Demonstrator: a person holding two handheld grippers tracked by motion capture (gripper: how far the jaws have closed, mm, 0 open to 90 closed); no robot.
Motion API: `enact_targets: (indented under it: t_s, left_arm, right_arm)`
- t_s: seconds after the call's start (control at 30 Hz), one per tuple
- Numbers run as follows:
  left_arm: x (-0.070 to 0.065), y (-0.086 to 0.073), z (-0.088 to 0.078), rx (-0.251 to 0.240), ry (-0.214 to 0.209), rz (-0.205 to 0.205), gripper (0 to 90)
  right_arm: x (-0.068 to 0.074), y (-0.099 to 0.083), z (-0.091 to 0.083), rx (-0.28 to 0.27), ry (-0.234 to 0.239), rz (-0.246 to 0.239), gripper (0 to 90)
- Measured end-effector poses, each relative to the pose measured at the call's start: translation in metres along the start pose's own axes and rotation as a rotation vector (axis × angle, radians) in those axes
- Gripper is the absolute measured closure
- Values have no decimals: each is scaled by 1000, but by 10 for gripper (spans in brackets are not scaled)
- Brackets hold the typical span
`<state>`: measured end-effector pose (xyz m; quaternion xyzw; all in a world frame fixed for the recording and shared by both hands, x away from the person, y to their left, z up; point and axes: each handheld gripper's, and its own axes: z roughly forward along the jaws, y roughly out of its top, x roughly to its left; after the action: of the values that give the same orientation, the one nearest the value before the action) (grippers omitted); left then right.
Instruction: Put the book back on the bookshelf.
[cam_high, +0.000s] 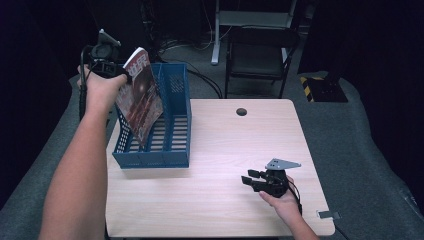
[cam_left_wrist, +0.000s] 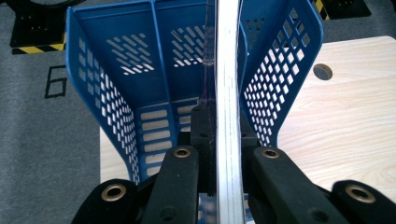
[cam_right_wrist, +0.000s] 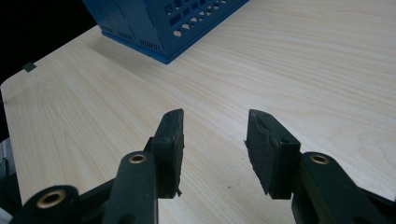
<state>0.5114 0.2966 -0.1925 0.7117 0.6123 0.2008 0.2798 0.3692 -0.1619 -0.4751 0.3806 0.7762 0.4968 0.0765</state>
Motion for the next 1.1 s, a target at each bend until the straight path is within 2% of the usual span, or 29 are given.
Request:
enact_targets:
  t_s: [0.1, 0.13, 0.33, 0.47, 0.73, 0.87, 1.07, 1.1]
  left_arm:
    - [-1, 0, 7, 6, 0, 16, 842]
    - [-3, 0, 10, -2, 2, -7, 842]
    - [-2, -4, 27, 24, 10, 1, 842]
    - [-1, -6, 36, 19, 20, 0, 842]
    - [-2, -14, 56, 41, 21, -5, 842]
    - [-1, -18, 61, 44, 24, -12, 842]
    - [1, -22, 68, 56, 33, 4, 842]
    - [1, -23, 70, 56, 32, -6, 842]
  right_arm:
    - [-1, 0, -1, -3, 0, -1, 567]
    - [-1, 0, -1, -2, -1, -1, 567]
    - [-1, 0, -3, -8, -2, 0, 568]
    - [-1, 0, -2, -9, 0, -1, 568]
    - [0, 0, -1, -7, 3, 0, 568]
    - [-1, 0, -1, -4, 3, -5, 568]
    - [0, 0, -1, -3, 4, -5, 568]
    - [0, 0, -1, -3, 4, -5, 568]
